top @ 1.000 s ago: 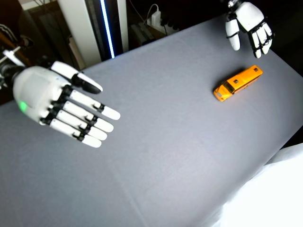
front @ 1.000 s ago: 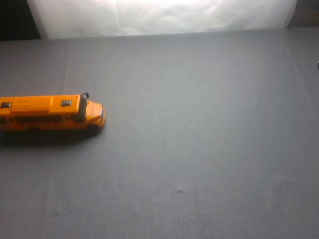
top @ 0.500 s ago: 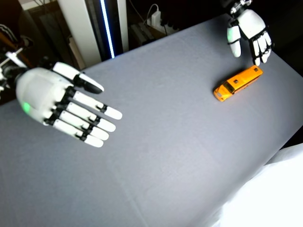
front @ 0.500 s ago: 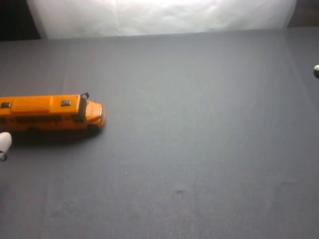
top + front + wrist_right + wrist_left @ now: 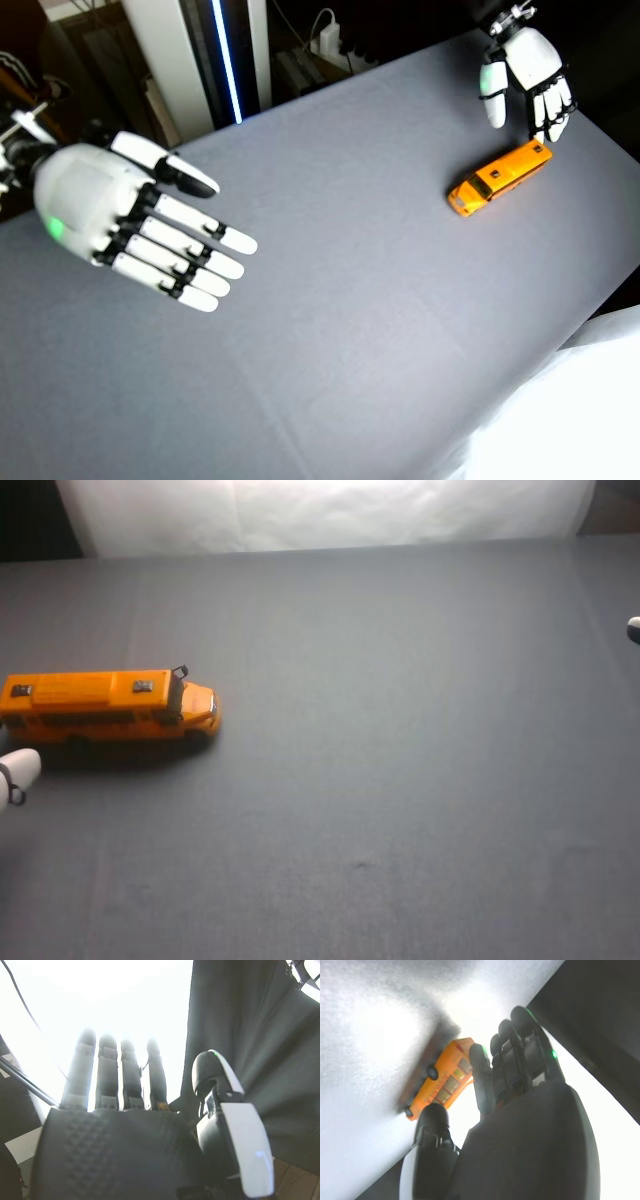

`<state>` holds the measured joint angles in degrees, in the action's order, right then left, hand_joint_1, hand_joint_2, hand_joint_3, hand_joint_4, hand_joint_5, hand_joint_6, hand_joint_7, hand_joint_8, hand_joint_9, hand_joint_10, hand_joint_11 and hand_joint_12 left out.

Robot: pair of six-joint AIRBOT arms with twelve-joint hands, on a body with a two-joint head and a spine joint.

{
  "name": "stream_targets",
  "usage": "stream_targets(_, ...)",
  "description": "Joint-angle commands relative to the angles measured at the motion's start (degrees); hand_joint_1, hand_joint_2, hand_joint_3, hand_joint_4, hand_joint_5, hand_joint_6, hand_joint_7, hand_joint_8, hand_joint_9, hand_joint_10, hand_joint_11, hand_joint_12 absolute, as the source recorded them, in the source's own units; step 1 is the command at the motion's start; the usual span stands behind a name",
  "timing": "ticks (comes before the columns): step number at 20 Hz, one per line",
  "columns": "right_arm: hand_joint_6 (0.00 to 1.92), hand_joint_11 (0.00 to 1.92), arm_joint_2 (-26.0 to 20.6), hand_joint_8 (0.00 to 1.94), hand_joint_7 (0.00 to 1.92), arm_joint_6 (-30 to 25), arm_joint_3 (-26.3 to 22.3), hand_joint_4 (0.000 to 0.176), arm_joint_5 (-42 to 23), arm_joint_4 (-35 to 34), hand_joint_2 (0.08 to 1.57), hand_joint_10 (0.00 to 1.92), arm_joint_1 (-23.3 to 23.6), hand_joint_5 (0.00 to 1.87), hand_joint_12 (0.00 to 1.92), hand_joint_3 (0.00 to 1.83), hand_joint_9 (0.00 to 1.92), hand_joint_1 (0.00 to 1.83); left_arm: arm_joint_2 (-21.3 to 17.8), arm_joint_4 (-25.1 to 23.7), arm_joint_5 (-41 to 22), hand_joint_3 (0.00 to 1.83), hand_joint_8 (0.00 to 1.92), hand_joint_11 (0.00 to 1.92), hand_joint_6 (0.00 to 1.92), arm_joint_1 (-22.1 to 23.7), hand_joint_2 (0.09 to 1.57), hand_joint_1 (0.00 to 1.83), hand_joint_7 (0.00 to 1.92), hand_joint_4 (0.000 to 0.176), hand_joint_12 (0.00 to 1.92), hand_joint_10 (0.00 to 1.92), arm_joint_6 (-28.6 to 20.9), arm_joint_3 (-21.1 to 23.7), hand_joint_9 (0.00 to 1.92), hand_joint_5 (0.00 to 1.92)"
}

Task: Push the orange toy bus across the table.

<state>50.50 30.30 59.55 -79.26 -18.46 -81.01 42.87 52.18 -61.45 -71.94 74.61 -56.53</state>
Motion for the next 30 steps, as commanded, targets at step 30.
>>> stream_targets(30,0.0,0.17,0.45,0.0,0.19,-0.7,0.3,0.056,-6.9,-0.83,1.39,0.01,0.24,0.33,0.07,0.0,0.17,0.28,8.22,-19.98,3.84,0.0,0.0,0.0,0.0,15.94,1.4,0.0,0.26,0.0,0.41,0.0,3.88,-1.79,0.24,0.38)
